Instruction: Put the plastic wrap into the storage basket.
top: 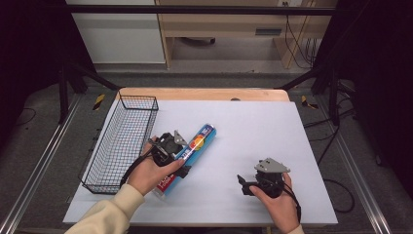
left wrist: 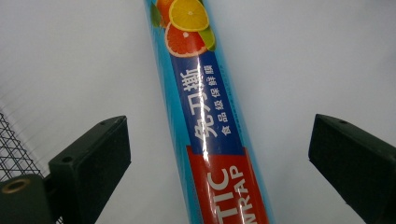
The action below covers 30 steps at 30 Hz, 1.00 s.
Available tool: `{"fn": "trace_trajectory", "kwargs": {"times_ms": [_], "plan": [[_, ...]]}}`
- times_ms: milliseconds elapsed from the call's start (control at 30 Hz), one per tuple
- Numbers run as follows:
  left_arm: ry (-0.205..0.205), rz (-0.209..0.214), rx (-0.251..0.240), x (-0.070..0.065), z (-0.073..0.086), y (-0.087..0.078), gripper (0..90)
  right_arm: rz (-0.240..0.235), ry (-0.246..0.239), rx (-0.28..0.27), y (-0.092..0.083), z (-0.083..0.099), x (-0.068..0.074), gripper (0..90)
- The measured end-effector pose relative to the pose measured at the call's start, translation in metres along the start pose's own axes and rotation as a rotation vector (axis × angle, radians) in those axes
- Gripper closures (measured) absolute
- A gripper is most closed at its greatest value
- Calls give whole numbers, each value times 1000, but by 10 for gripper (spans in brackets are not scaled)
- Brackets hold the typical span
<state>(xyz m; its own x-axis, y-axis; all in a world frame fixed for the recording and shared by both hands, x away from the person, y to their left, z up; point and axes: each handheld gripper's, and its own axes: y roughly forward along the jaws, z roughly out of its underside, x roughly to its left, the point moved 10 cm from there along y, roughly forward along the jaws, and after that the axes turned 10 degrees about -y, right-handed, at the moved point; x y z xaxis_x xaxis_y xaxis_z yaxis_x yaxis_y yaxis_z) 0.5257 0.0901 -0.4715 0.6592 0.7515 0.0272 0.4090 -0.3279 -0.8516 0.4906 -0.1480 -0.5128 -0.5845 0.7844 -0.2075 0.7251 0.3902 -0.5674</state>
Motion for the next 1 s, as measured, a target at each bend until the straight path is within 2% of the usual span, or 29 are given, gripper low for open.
{"fn": "trace_trajectory", "kwargs": {"times_ms": [200,267,367,467,567,667,733,867,1000], "plan": [[-7,-2,30,4,-8,8,60,16,3,-12,-5,1,-5,105],[-11,11,66,5,-9,11,56,24,5,-12,-5,1,-7,112],[-17,16,69,5,-11,13,61,26,8,-11,-5,1,-7,117],[-25,45,104,3,-9,17,57,23,4,-6,-4,3,-7,118],[-20,46,137,3,-6,20,57,22,5,-2,-3,3,-6,118],[-13,52,154,1,-5,23,57,18,3,-4,-2,3,-5,118],[-10,41,158,2,-4,26,59,21,-12,-3,-2,3,-6,118],[-31,49,180,3,-2,33,64,15,-1,5,-1,4,-4,117],[-55,82,196,4,-1,44,84,14,3,2,-1,4,-4,118]]}}
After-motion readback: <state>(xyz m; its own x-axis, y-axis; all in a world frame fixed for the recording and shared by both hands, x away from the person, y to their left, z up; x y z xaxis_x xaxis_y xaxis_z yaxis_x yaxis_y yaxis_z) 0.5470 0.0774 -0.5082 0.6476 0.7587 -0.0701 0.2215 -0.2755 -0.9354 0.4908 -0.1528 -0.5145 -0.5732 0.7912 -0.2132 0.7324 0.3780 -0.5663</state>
